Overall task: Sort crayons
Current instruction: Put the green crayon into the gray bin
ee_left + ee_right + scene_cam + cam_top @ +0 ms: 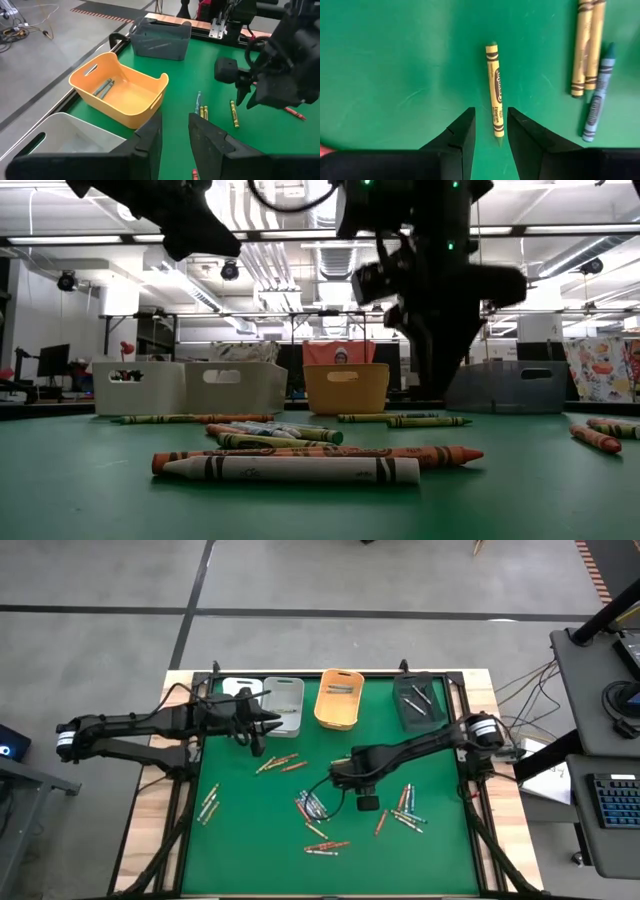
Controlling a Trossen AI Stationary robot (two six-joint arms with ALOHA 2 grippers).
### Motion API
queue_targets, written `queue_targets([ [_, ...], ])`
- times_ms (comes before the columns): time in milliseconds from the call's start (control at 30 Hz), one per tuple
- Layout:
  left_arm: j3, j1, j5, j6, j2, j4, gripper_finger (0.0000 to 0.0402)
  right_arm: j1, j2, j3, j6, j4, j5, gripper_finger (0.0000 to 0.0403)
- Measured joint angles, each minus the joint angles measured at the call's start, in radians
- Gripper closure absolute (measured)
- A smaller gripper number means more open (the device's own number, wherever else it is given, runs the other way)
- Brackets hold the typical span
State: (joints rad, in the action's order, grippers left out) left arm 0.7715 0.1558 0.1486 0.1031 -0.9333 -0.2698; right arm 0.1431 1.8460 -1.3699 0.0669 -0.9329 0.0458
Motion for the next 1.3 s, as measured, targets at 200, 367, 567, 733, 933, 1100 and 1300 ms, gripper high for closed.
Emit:
queue_targets([
  [200, 0.0, 0.0, 0.0, 0.0, -0.001, -0.001, 0.0324, -0.012, 0.057, 0.001, 0.011, 0.001, 0.008, 0.03],
  [367, 0.0, 0.0, 0.0, 0.0, -0.001, -0.001, 0.0324, -0.018, 0.095, -0.001, 0.01, 0.004, 0.007, 0.0302],
  [567, 0.0, 0.0, 0.0, 0.0, -0.003, -0.001, 0.0324, -0.019, 0.122, -0.003, -0.013, 0.006, 0.006, 0.0327],
  [733, 0.0, 0.0, 0.0, -0.001, -0.003, -0.001, 0.0324, -0.023, 0.12, -0.002, -0.026, 0.012, -0.005, 0.0374],
  [933, 0.0, 0.0, 0.028, -0.033, -0.002, -0.001, 0.0324, -0.029, 0.096, 0.0, -0.042, 0.015, -0.009, 0.039],
  [1100, 0.0, 0.0, 0.037, -0.059, 0.008, -0.001, 0.0324, -0.048, 0.036, -0.024, -0.042, 0.023, 0.01, 0.0392],
  [1300, -0.002, 0.0, 0.037, -0.094, 0.024, 0.0, 0.0324, -0.096, -0.018, -0.08, -0.09, 0.045, 0.006, 0.0392],
])
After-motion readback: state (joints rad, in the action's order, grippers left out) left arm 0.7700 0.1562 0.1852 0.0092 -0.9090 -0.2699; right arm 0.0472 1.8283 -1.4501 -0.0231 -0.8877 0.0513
